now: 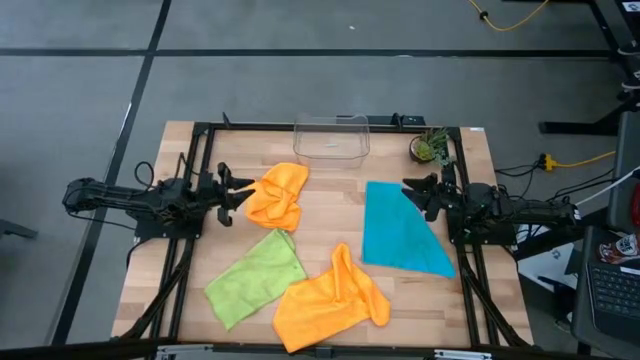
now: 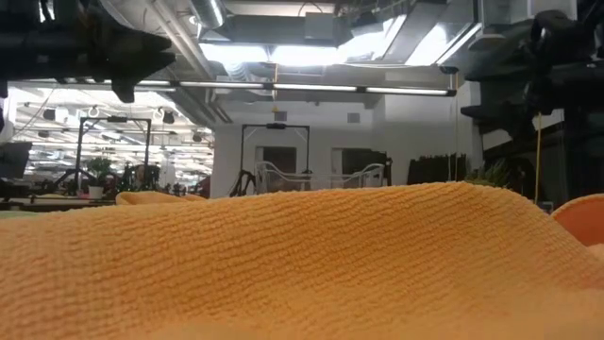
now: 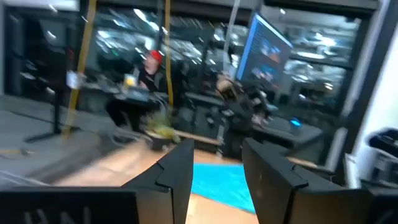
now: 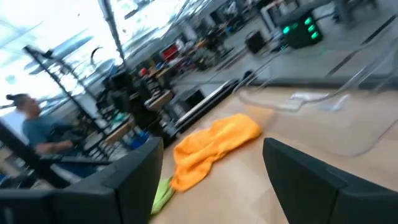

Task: Fold microfiber towels
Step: Fold the blue microfiber cloth

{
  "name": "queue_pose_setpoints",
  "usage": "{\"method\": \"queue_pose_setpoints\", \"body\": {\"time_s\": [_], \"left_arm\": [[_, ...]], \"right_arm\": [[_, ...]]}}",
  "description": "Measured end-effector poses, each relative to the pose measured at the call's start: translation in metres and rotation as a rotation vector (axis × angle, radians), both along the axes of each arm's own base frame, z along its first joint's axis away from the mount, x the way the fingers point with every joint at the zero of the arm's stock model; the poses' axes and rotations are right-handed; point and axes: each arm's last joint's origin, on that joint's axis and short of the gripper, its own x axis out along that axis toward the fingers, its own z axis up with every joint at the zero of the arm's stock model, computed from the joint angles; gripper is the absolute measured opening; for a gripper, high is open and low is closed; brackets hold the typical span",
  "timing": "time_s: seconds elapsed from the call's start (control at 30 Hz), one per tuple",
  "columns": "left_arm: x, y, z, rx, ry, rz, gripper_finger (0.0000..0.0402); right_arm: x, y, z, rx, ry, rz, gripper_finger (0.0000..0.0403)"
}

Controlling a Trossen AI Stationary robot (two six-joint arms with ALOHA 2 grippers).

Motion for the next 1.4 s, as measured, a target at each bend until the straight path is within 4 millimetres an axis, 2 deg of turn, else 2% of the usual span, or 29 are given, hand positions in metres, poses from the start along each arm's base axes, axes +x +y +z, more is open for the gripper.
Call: {"method": "queue_pose_setpoints", "body": {"time_s": [0.07,0.27,0.4,0.5,0.67,1.0,1.4], "left_arm": [[0.000,0.001,0.001,-0.029,-0.020,0.015,0.0131],[-0.001,0.001,0.003,-0.258,-0.107,-0.031,0.0131],[-0.001,0.001,0.003,-0.356,-0.137,-0.051,0.0131],[-0.001,0.001,0.003,-0.324,-0.127,-0.025,0.0131],[-0.003,0.006,0.002,-0.255,-0.110,0.154,0.0131],[-0.003,0.006,0.002,-0.304,-0.132,0.146,0.0133],[-0.003,0.006,0.002,-0.351,-0.150,0.157,0.0210]], "right_arm": [[0.000,-0.001,0.001,-0.003,-0.013,-0.028,0.0278],[-0.001,-0.001,0.008,-0.024,-0.070,-0.055,0.0278],[-0.003,-0.001,0.015,-0.001,-0.158,-0.056,0.0278],[-0.004,-0.002,0.020,-0.021,-0.201,-0.076,0.0278],[-0.004,-0.002,0.020,-0.073,-0.180,-0.101,0.0278],[-0.004,-0.002,0.019,-0.069,-0.171,-0.100,0.0278],[-0.003,-0.002,0.014,-0.119,-0.102,-0.101,0.0278]]}}
